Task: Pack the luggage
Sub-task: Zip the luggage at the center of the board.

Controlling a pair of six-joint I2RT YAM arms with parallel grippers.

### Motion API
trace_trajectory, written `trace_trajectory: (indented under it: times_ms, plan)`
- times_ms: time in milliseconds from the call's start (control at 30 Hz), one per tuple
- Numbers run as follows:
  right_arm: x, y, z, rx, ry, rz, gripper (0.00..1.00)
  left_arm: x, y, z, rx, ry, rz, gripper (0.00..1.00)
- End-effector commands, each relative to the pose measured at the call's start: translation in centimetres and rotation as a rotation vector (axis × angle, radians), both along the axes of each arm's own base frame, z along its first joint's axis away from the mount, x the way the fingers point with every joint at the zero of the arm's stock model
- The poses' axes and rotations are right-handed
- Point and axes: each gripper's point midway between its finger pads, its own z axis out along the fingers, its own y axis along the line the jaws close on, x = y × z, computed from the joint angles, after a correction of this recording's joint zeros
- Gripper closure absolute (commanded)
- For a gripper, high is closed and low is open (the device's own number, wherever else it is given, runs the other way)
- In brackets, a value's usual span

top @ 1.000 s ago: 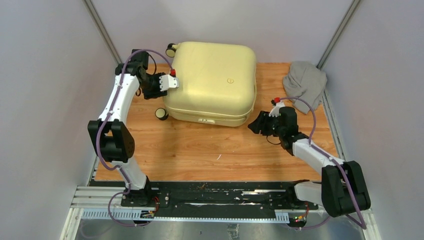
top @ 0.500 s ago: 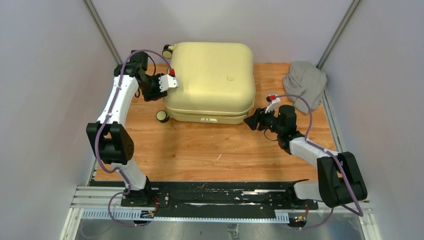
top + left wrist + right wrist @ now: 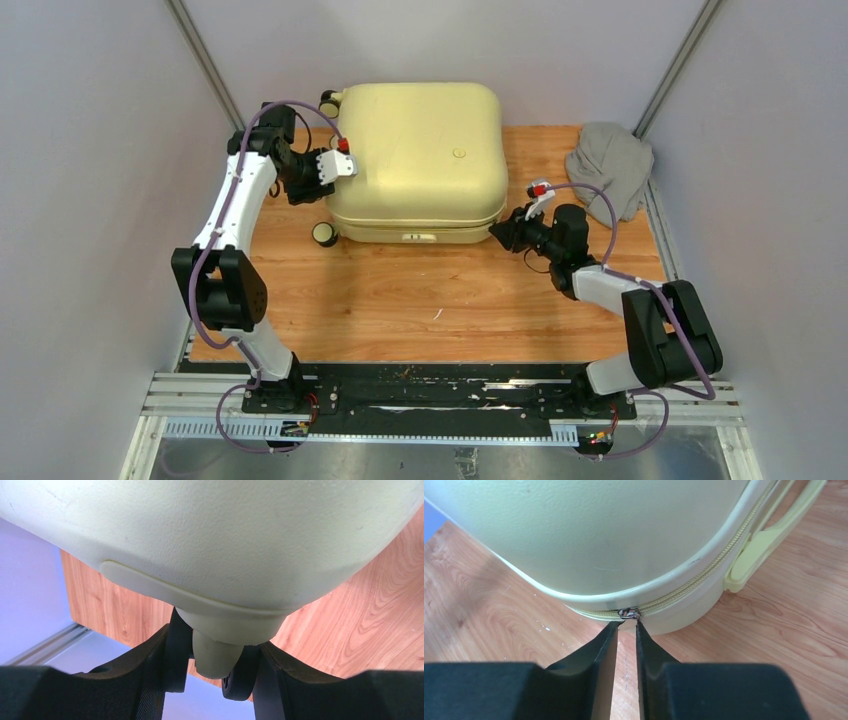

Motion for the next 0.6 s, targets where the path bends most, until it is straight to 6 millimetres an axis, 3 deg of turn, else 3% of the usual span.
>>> trace_trajectory:
  times_ms: [0,167,433,500,567]
  plan:
    - [0.8,1.1,2.1,0.013,-0.087,0.037,0.83,-0.3,1.1,3.0,-0.029,-0.078,0.114,1.0]
    - [0.6,0.7,1.8,0.001,-0.079,0.021,0.99,-0.7,1.2,3.0,-0.025,-0.075,0.125,1.0]
    - [0.0,0.2,1.4,-0.001,-0.061,-0.007,1.0,-1.2,0.2,3.6,-0.04,-0.081,0.141,1.0]
    - [-0.1,0.4,1.2,0.007,-0.036,-0.002,0.93,-1.3,0.1,3.7,-0.039,-0.083,0.14,1.0]
    - [0.1,0.5,0.8,0.01,0.007,-0.007,0.71,-1.4,0.0,3.7,-0.039,-0.084,0.138,1.0]
